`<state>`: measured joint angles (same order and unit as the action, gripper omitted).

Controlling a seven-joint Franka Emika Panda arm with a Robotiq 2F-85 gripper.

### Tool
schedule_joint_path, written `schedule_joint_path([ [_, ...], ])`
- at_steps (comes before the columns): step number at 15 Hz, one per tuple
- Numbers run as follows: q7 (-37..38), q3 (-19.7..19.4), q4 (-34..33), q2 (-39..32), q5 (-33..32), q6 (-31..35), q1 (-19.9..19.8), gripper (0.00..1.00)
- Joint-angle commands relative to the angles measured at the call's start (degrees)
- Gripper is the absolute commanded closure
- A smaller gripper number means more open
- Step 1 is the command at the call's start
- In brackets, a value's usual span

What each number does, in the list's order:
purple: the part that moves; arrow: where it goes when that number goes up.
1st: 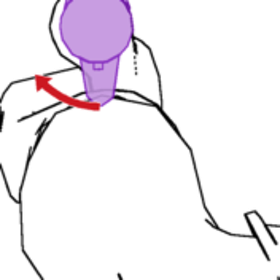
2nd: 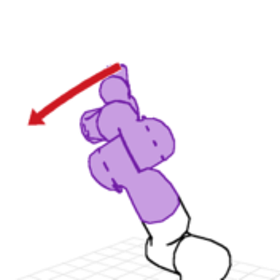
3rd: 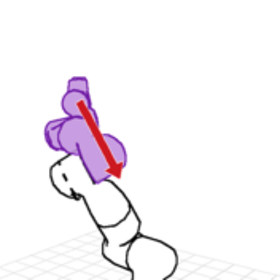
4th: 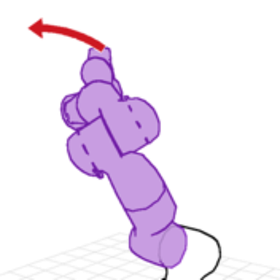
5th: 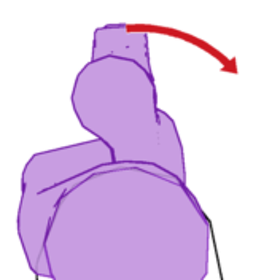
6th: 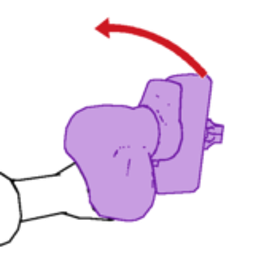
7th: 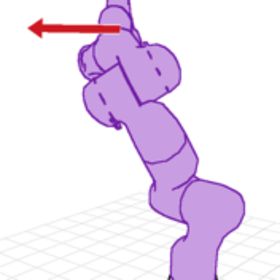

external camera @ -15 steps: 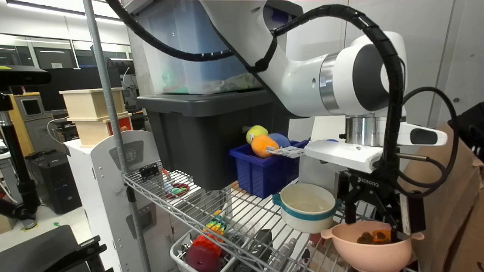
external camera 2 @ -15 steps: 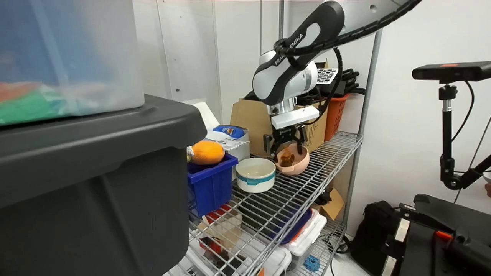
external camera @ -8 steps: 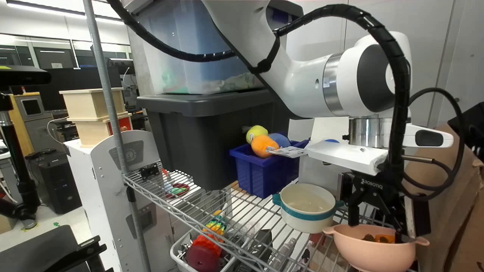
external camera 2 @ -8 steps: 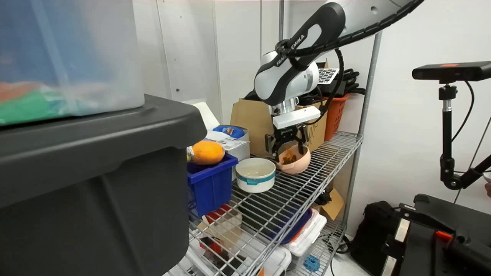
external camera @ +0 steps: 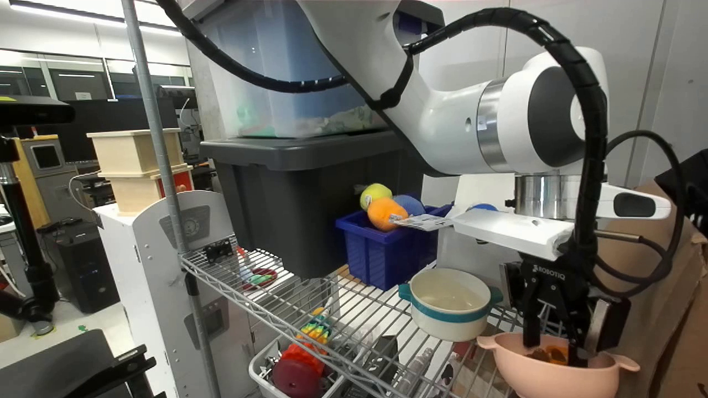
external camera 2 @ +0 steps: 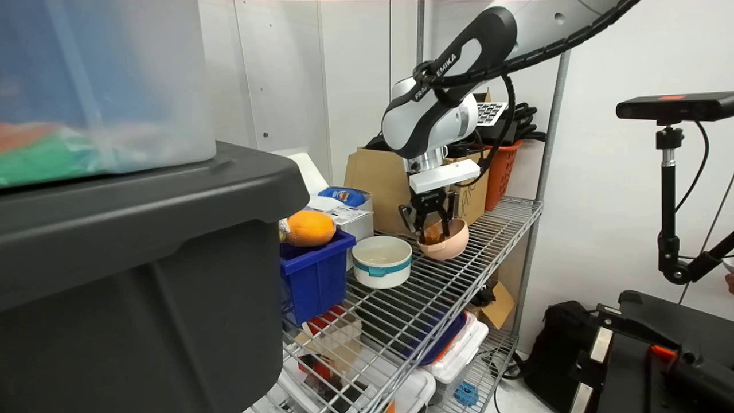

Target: Transfer the bear plushie from the pink bowl to the cream bowl

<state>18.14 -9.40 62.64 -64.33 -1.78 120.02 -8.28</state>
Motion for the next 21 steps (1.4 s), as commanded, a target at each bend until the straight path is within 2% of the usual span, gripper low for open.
schedule_joint_path([
  [1, -0.56, 0.20, -2.84, -1.37, 1.16, -2.05, -0.80, 0.69],
  [5, -0.52, 0.18, -2.91, -1.34, 1.19, -2.02, -1.03, 0.98],
  [6, -0.48, 0.16, -2.86, -1.34, 1.18, -1.98, -1.04, 1.00],
  [12, -0.36, 0.20, -2.29, -0.74, 1.22, -1.82, -0.96, 0.99],
  [21, -2.15, 1.79, 0.94, 4.39, 2.60, -1.11, -0.81, 0.99],
])
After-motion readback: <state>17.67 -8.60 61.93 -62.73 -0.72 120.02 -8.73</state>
